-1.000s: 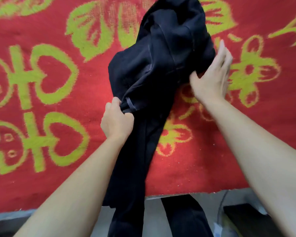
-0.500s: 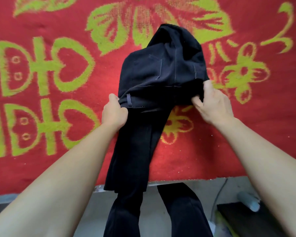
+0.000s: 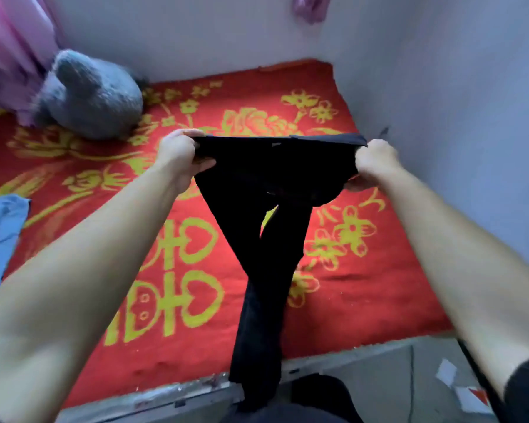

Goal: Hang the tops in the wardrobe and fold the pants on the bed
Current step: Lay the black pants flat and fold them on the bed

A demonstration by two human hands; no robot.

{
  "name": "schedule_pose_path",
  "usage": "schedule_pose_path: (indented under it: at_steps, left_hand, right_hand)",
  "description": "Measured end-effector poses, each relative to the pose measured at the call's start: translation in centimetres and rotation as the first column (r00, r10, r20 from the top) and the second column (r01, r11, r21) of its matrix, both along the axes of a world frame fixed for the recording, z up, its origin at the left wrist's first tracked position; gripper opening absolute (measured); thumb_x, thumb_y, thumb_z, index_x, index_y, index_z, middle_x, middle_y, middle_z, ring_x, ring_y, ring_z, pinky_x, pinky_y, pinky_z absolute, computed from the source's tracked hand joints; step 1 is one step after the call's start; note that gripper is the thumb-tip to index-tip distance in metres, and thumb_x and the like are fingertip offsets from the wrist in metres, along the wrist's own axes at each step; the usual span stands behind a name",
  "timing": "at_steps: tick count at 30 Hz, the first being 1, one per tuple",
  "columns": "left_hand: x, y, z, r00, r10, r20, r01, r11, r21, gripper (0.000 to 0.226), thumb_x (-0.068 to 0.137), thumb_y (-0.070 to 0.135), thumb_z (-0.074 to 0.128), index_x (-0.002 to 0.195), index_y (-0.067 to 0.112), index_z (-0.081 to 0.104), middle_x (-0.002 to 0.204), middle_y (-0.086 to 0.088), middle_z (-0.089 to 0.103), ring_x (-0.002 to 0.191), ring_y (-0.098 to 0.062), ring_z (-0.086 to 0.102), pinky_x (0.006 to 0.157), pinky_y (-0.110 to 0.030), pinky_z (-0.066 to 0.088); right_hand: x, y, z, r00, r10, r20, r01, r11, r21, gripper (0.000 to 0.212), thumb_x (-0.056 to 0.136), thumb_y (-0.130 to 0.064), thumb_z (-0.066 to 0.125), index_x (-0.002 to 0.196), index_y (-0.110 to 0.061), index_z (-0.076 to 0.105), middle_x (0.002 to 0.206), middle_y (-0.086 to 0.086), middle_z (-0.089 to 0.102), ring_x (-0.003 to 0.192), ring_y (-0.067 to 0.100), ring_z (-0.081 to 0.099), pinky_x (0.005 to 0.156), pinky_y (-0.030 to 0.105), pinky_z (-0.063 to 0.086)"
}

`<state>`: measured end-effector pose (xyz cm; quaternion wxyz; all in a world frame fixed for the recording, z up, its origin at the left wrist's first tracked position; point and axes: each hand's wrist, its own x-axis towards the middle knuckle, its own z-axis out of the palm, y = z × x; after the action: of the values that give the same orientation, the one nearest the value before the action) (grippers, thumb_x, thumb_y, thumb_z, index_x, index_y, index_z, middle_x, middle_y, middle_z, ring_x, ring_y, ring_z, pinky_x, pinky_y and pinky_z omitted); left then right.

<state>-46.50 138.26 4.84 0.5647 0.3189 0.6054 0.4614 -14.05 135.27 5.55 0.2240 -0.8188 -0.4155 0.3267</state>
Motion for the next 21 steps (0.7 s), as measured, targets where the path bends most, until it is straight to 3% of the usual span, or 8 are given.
schedule_pose_path:
  at_steps: [3,6,8,10,13,16,18,21]
  left_hand:
    - [-0.7,-0.2,9.7,0.988,-0.003,0.155,-0.028,0.979,0.200,0.035,0.091,-0.011,0.034,0.098,0.014,0.058,0.094,-0.008,0.062,0.087,-0.021,0.063,0.068,-0.032,0.057]
    - [-2.0,-1.3,17.8,0.995,-0.016,0.103,-0.029,0.910,0.413,0.034,0.082,-0.009,0.045,0.108,0.011,0.055,0.108,-0.013,0.057,0.100,-0.024,0.061,0.079,-0.032,0.058]
    - [-3.4,-2.3,22.3,0.999,-0.019,-0.037,0.036,0.846,0.532,0.046,0.069,0.002,0.054,0.113,0.014,0.052,0.113,-0.011,0.056,0.105,-0.024,0.061,0.084,-0.033,0.058]
    - [-4.9,-3.2,25.6,0.938,0.097,-0.332,0.143,0.764,0.629,0.055,0.066,0.012,0.062,0.119,0.018,0.051,0.114,-0.006,0.059,0.106,-0.022,0.062,0.088,-0.030,0.055]
    - [-6.8,-4.5,27.6,0.765,0.307,-0.567,0.239,0.682,0.691,0.053,0.073,0.032,0.075,0.119,0.014,0.056,0.108,0.000,0.062,0.100,-0.018,0.062,0.088,-0.026,0.051]
    - [-8.2,-5.7,27.3,0.771,0.333,-0.544,0.175,0.709,0.683,0.050,0.076,0.051,0.075,0.105,0.012,0.065,0.100,-0.007,0.071,0.091,-0.028,0.068,0.083,-0.044,0.057]
    - [-9.3,-6.2,26.7,0.732,0.349,-0.585,0.183,0.727,0.662,0.053,0.076,0.059,0.072,0.106,0.016,0.068,0.101,-0.004,0.073,0.091,-0.024,0.069,0.085,-0.043,0.057]
    - [-10.4,-6.7,26.0,0.652,0.382,-0.655,0.172,0.766,0.619,0.067,0.078,0.063,0.069,0.125,0.015,0.063,0.118,-0.003,0.069,0.106,-0.023,0.065,0.096,-0.039,0.052]
  right_hand:
    - [-1.9,0.5,9.8,0.910,-0.035,-0.412,0.161,0.948,0.274,0.027,0.096,-0.001,0.039,0.118,-0.002,0.055,0.125,0.023,0.060,0.089,0.037,0.071,0.057,0.043,0.060]
    - [-2.9,-0.3,18.5,0.790,0.050,-0.610,0.316,0.820,0.476,0.033,0.095,0.006,0.043,0.126,-0.005,0.042,0.136,0.018,0.051,0.115,0.030,0.062,0.064,0.033,0.061]
    - [-2.8,-1.3,23.1,0.718,0.140,-0.681,0.377,0.745,0.551,0.042,0.095,0.004,0.044,0.136,-0.007,0.038,0.133,0.015,0.053,0.110,0.026,0.065,0.071,0.033,0.060]
    - [-2.8,-2.5,26.4,0.662,0.259,-0.703,0.345,0.728,0.593,0.041,0.097,-0.003,0.045,0.137,-0.013,0.045,0.121,0.007,0.060,0.092,0.018,0.068,0.071,0.029,0.057]
    - [-3.9,-4.3,28.5,0.741,0.291,-0.606,0.244,0.724,0.646,0.020,0.098,-0.013,0.048,0.111,-0.028,0.054,0.097,-0.005,0.065,0.075,0.011,0.065,0.067,0.025,0.054]
    - [-4.8,-4.9,28.4,0.902,0.220,-0.372,0.123,0.695,0.709,0.012,0.097,-0.019,0.051,0.099,-0.029,0.058,0.086,-0.006,0.064,0.067,0.011,0.061,0.065,0.030,0.055]
    - [-5.1,-4.9,28.0,0.966,0.170,-0.197,0.024,0.693,0.721,0.010,0.097,-0.022,0.053,0.101,-0.026,0.061,0.090,0.000,0.065,0.067,0.016,0.060,0.069,0.038,0.058]
    - [-5.5,-5.4,27.9,0.991,0.112,0.074,-0.133,0.738,0.661,0.022,0.095,-0.028,0.052,0.097,-0.012,0.067,0.087,0.009,0.065,0.078,0.026,0.061,0.080,0.049,0.058]
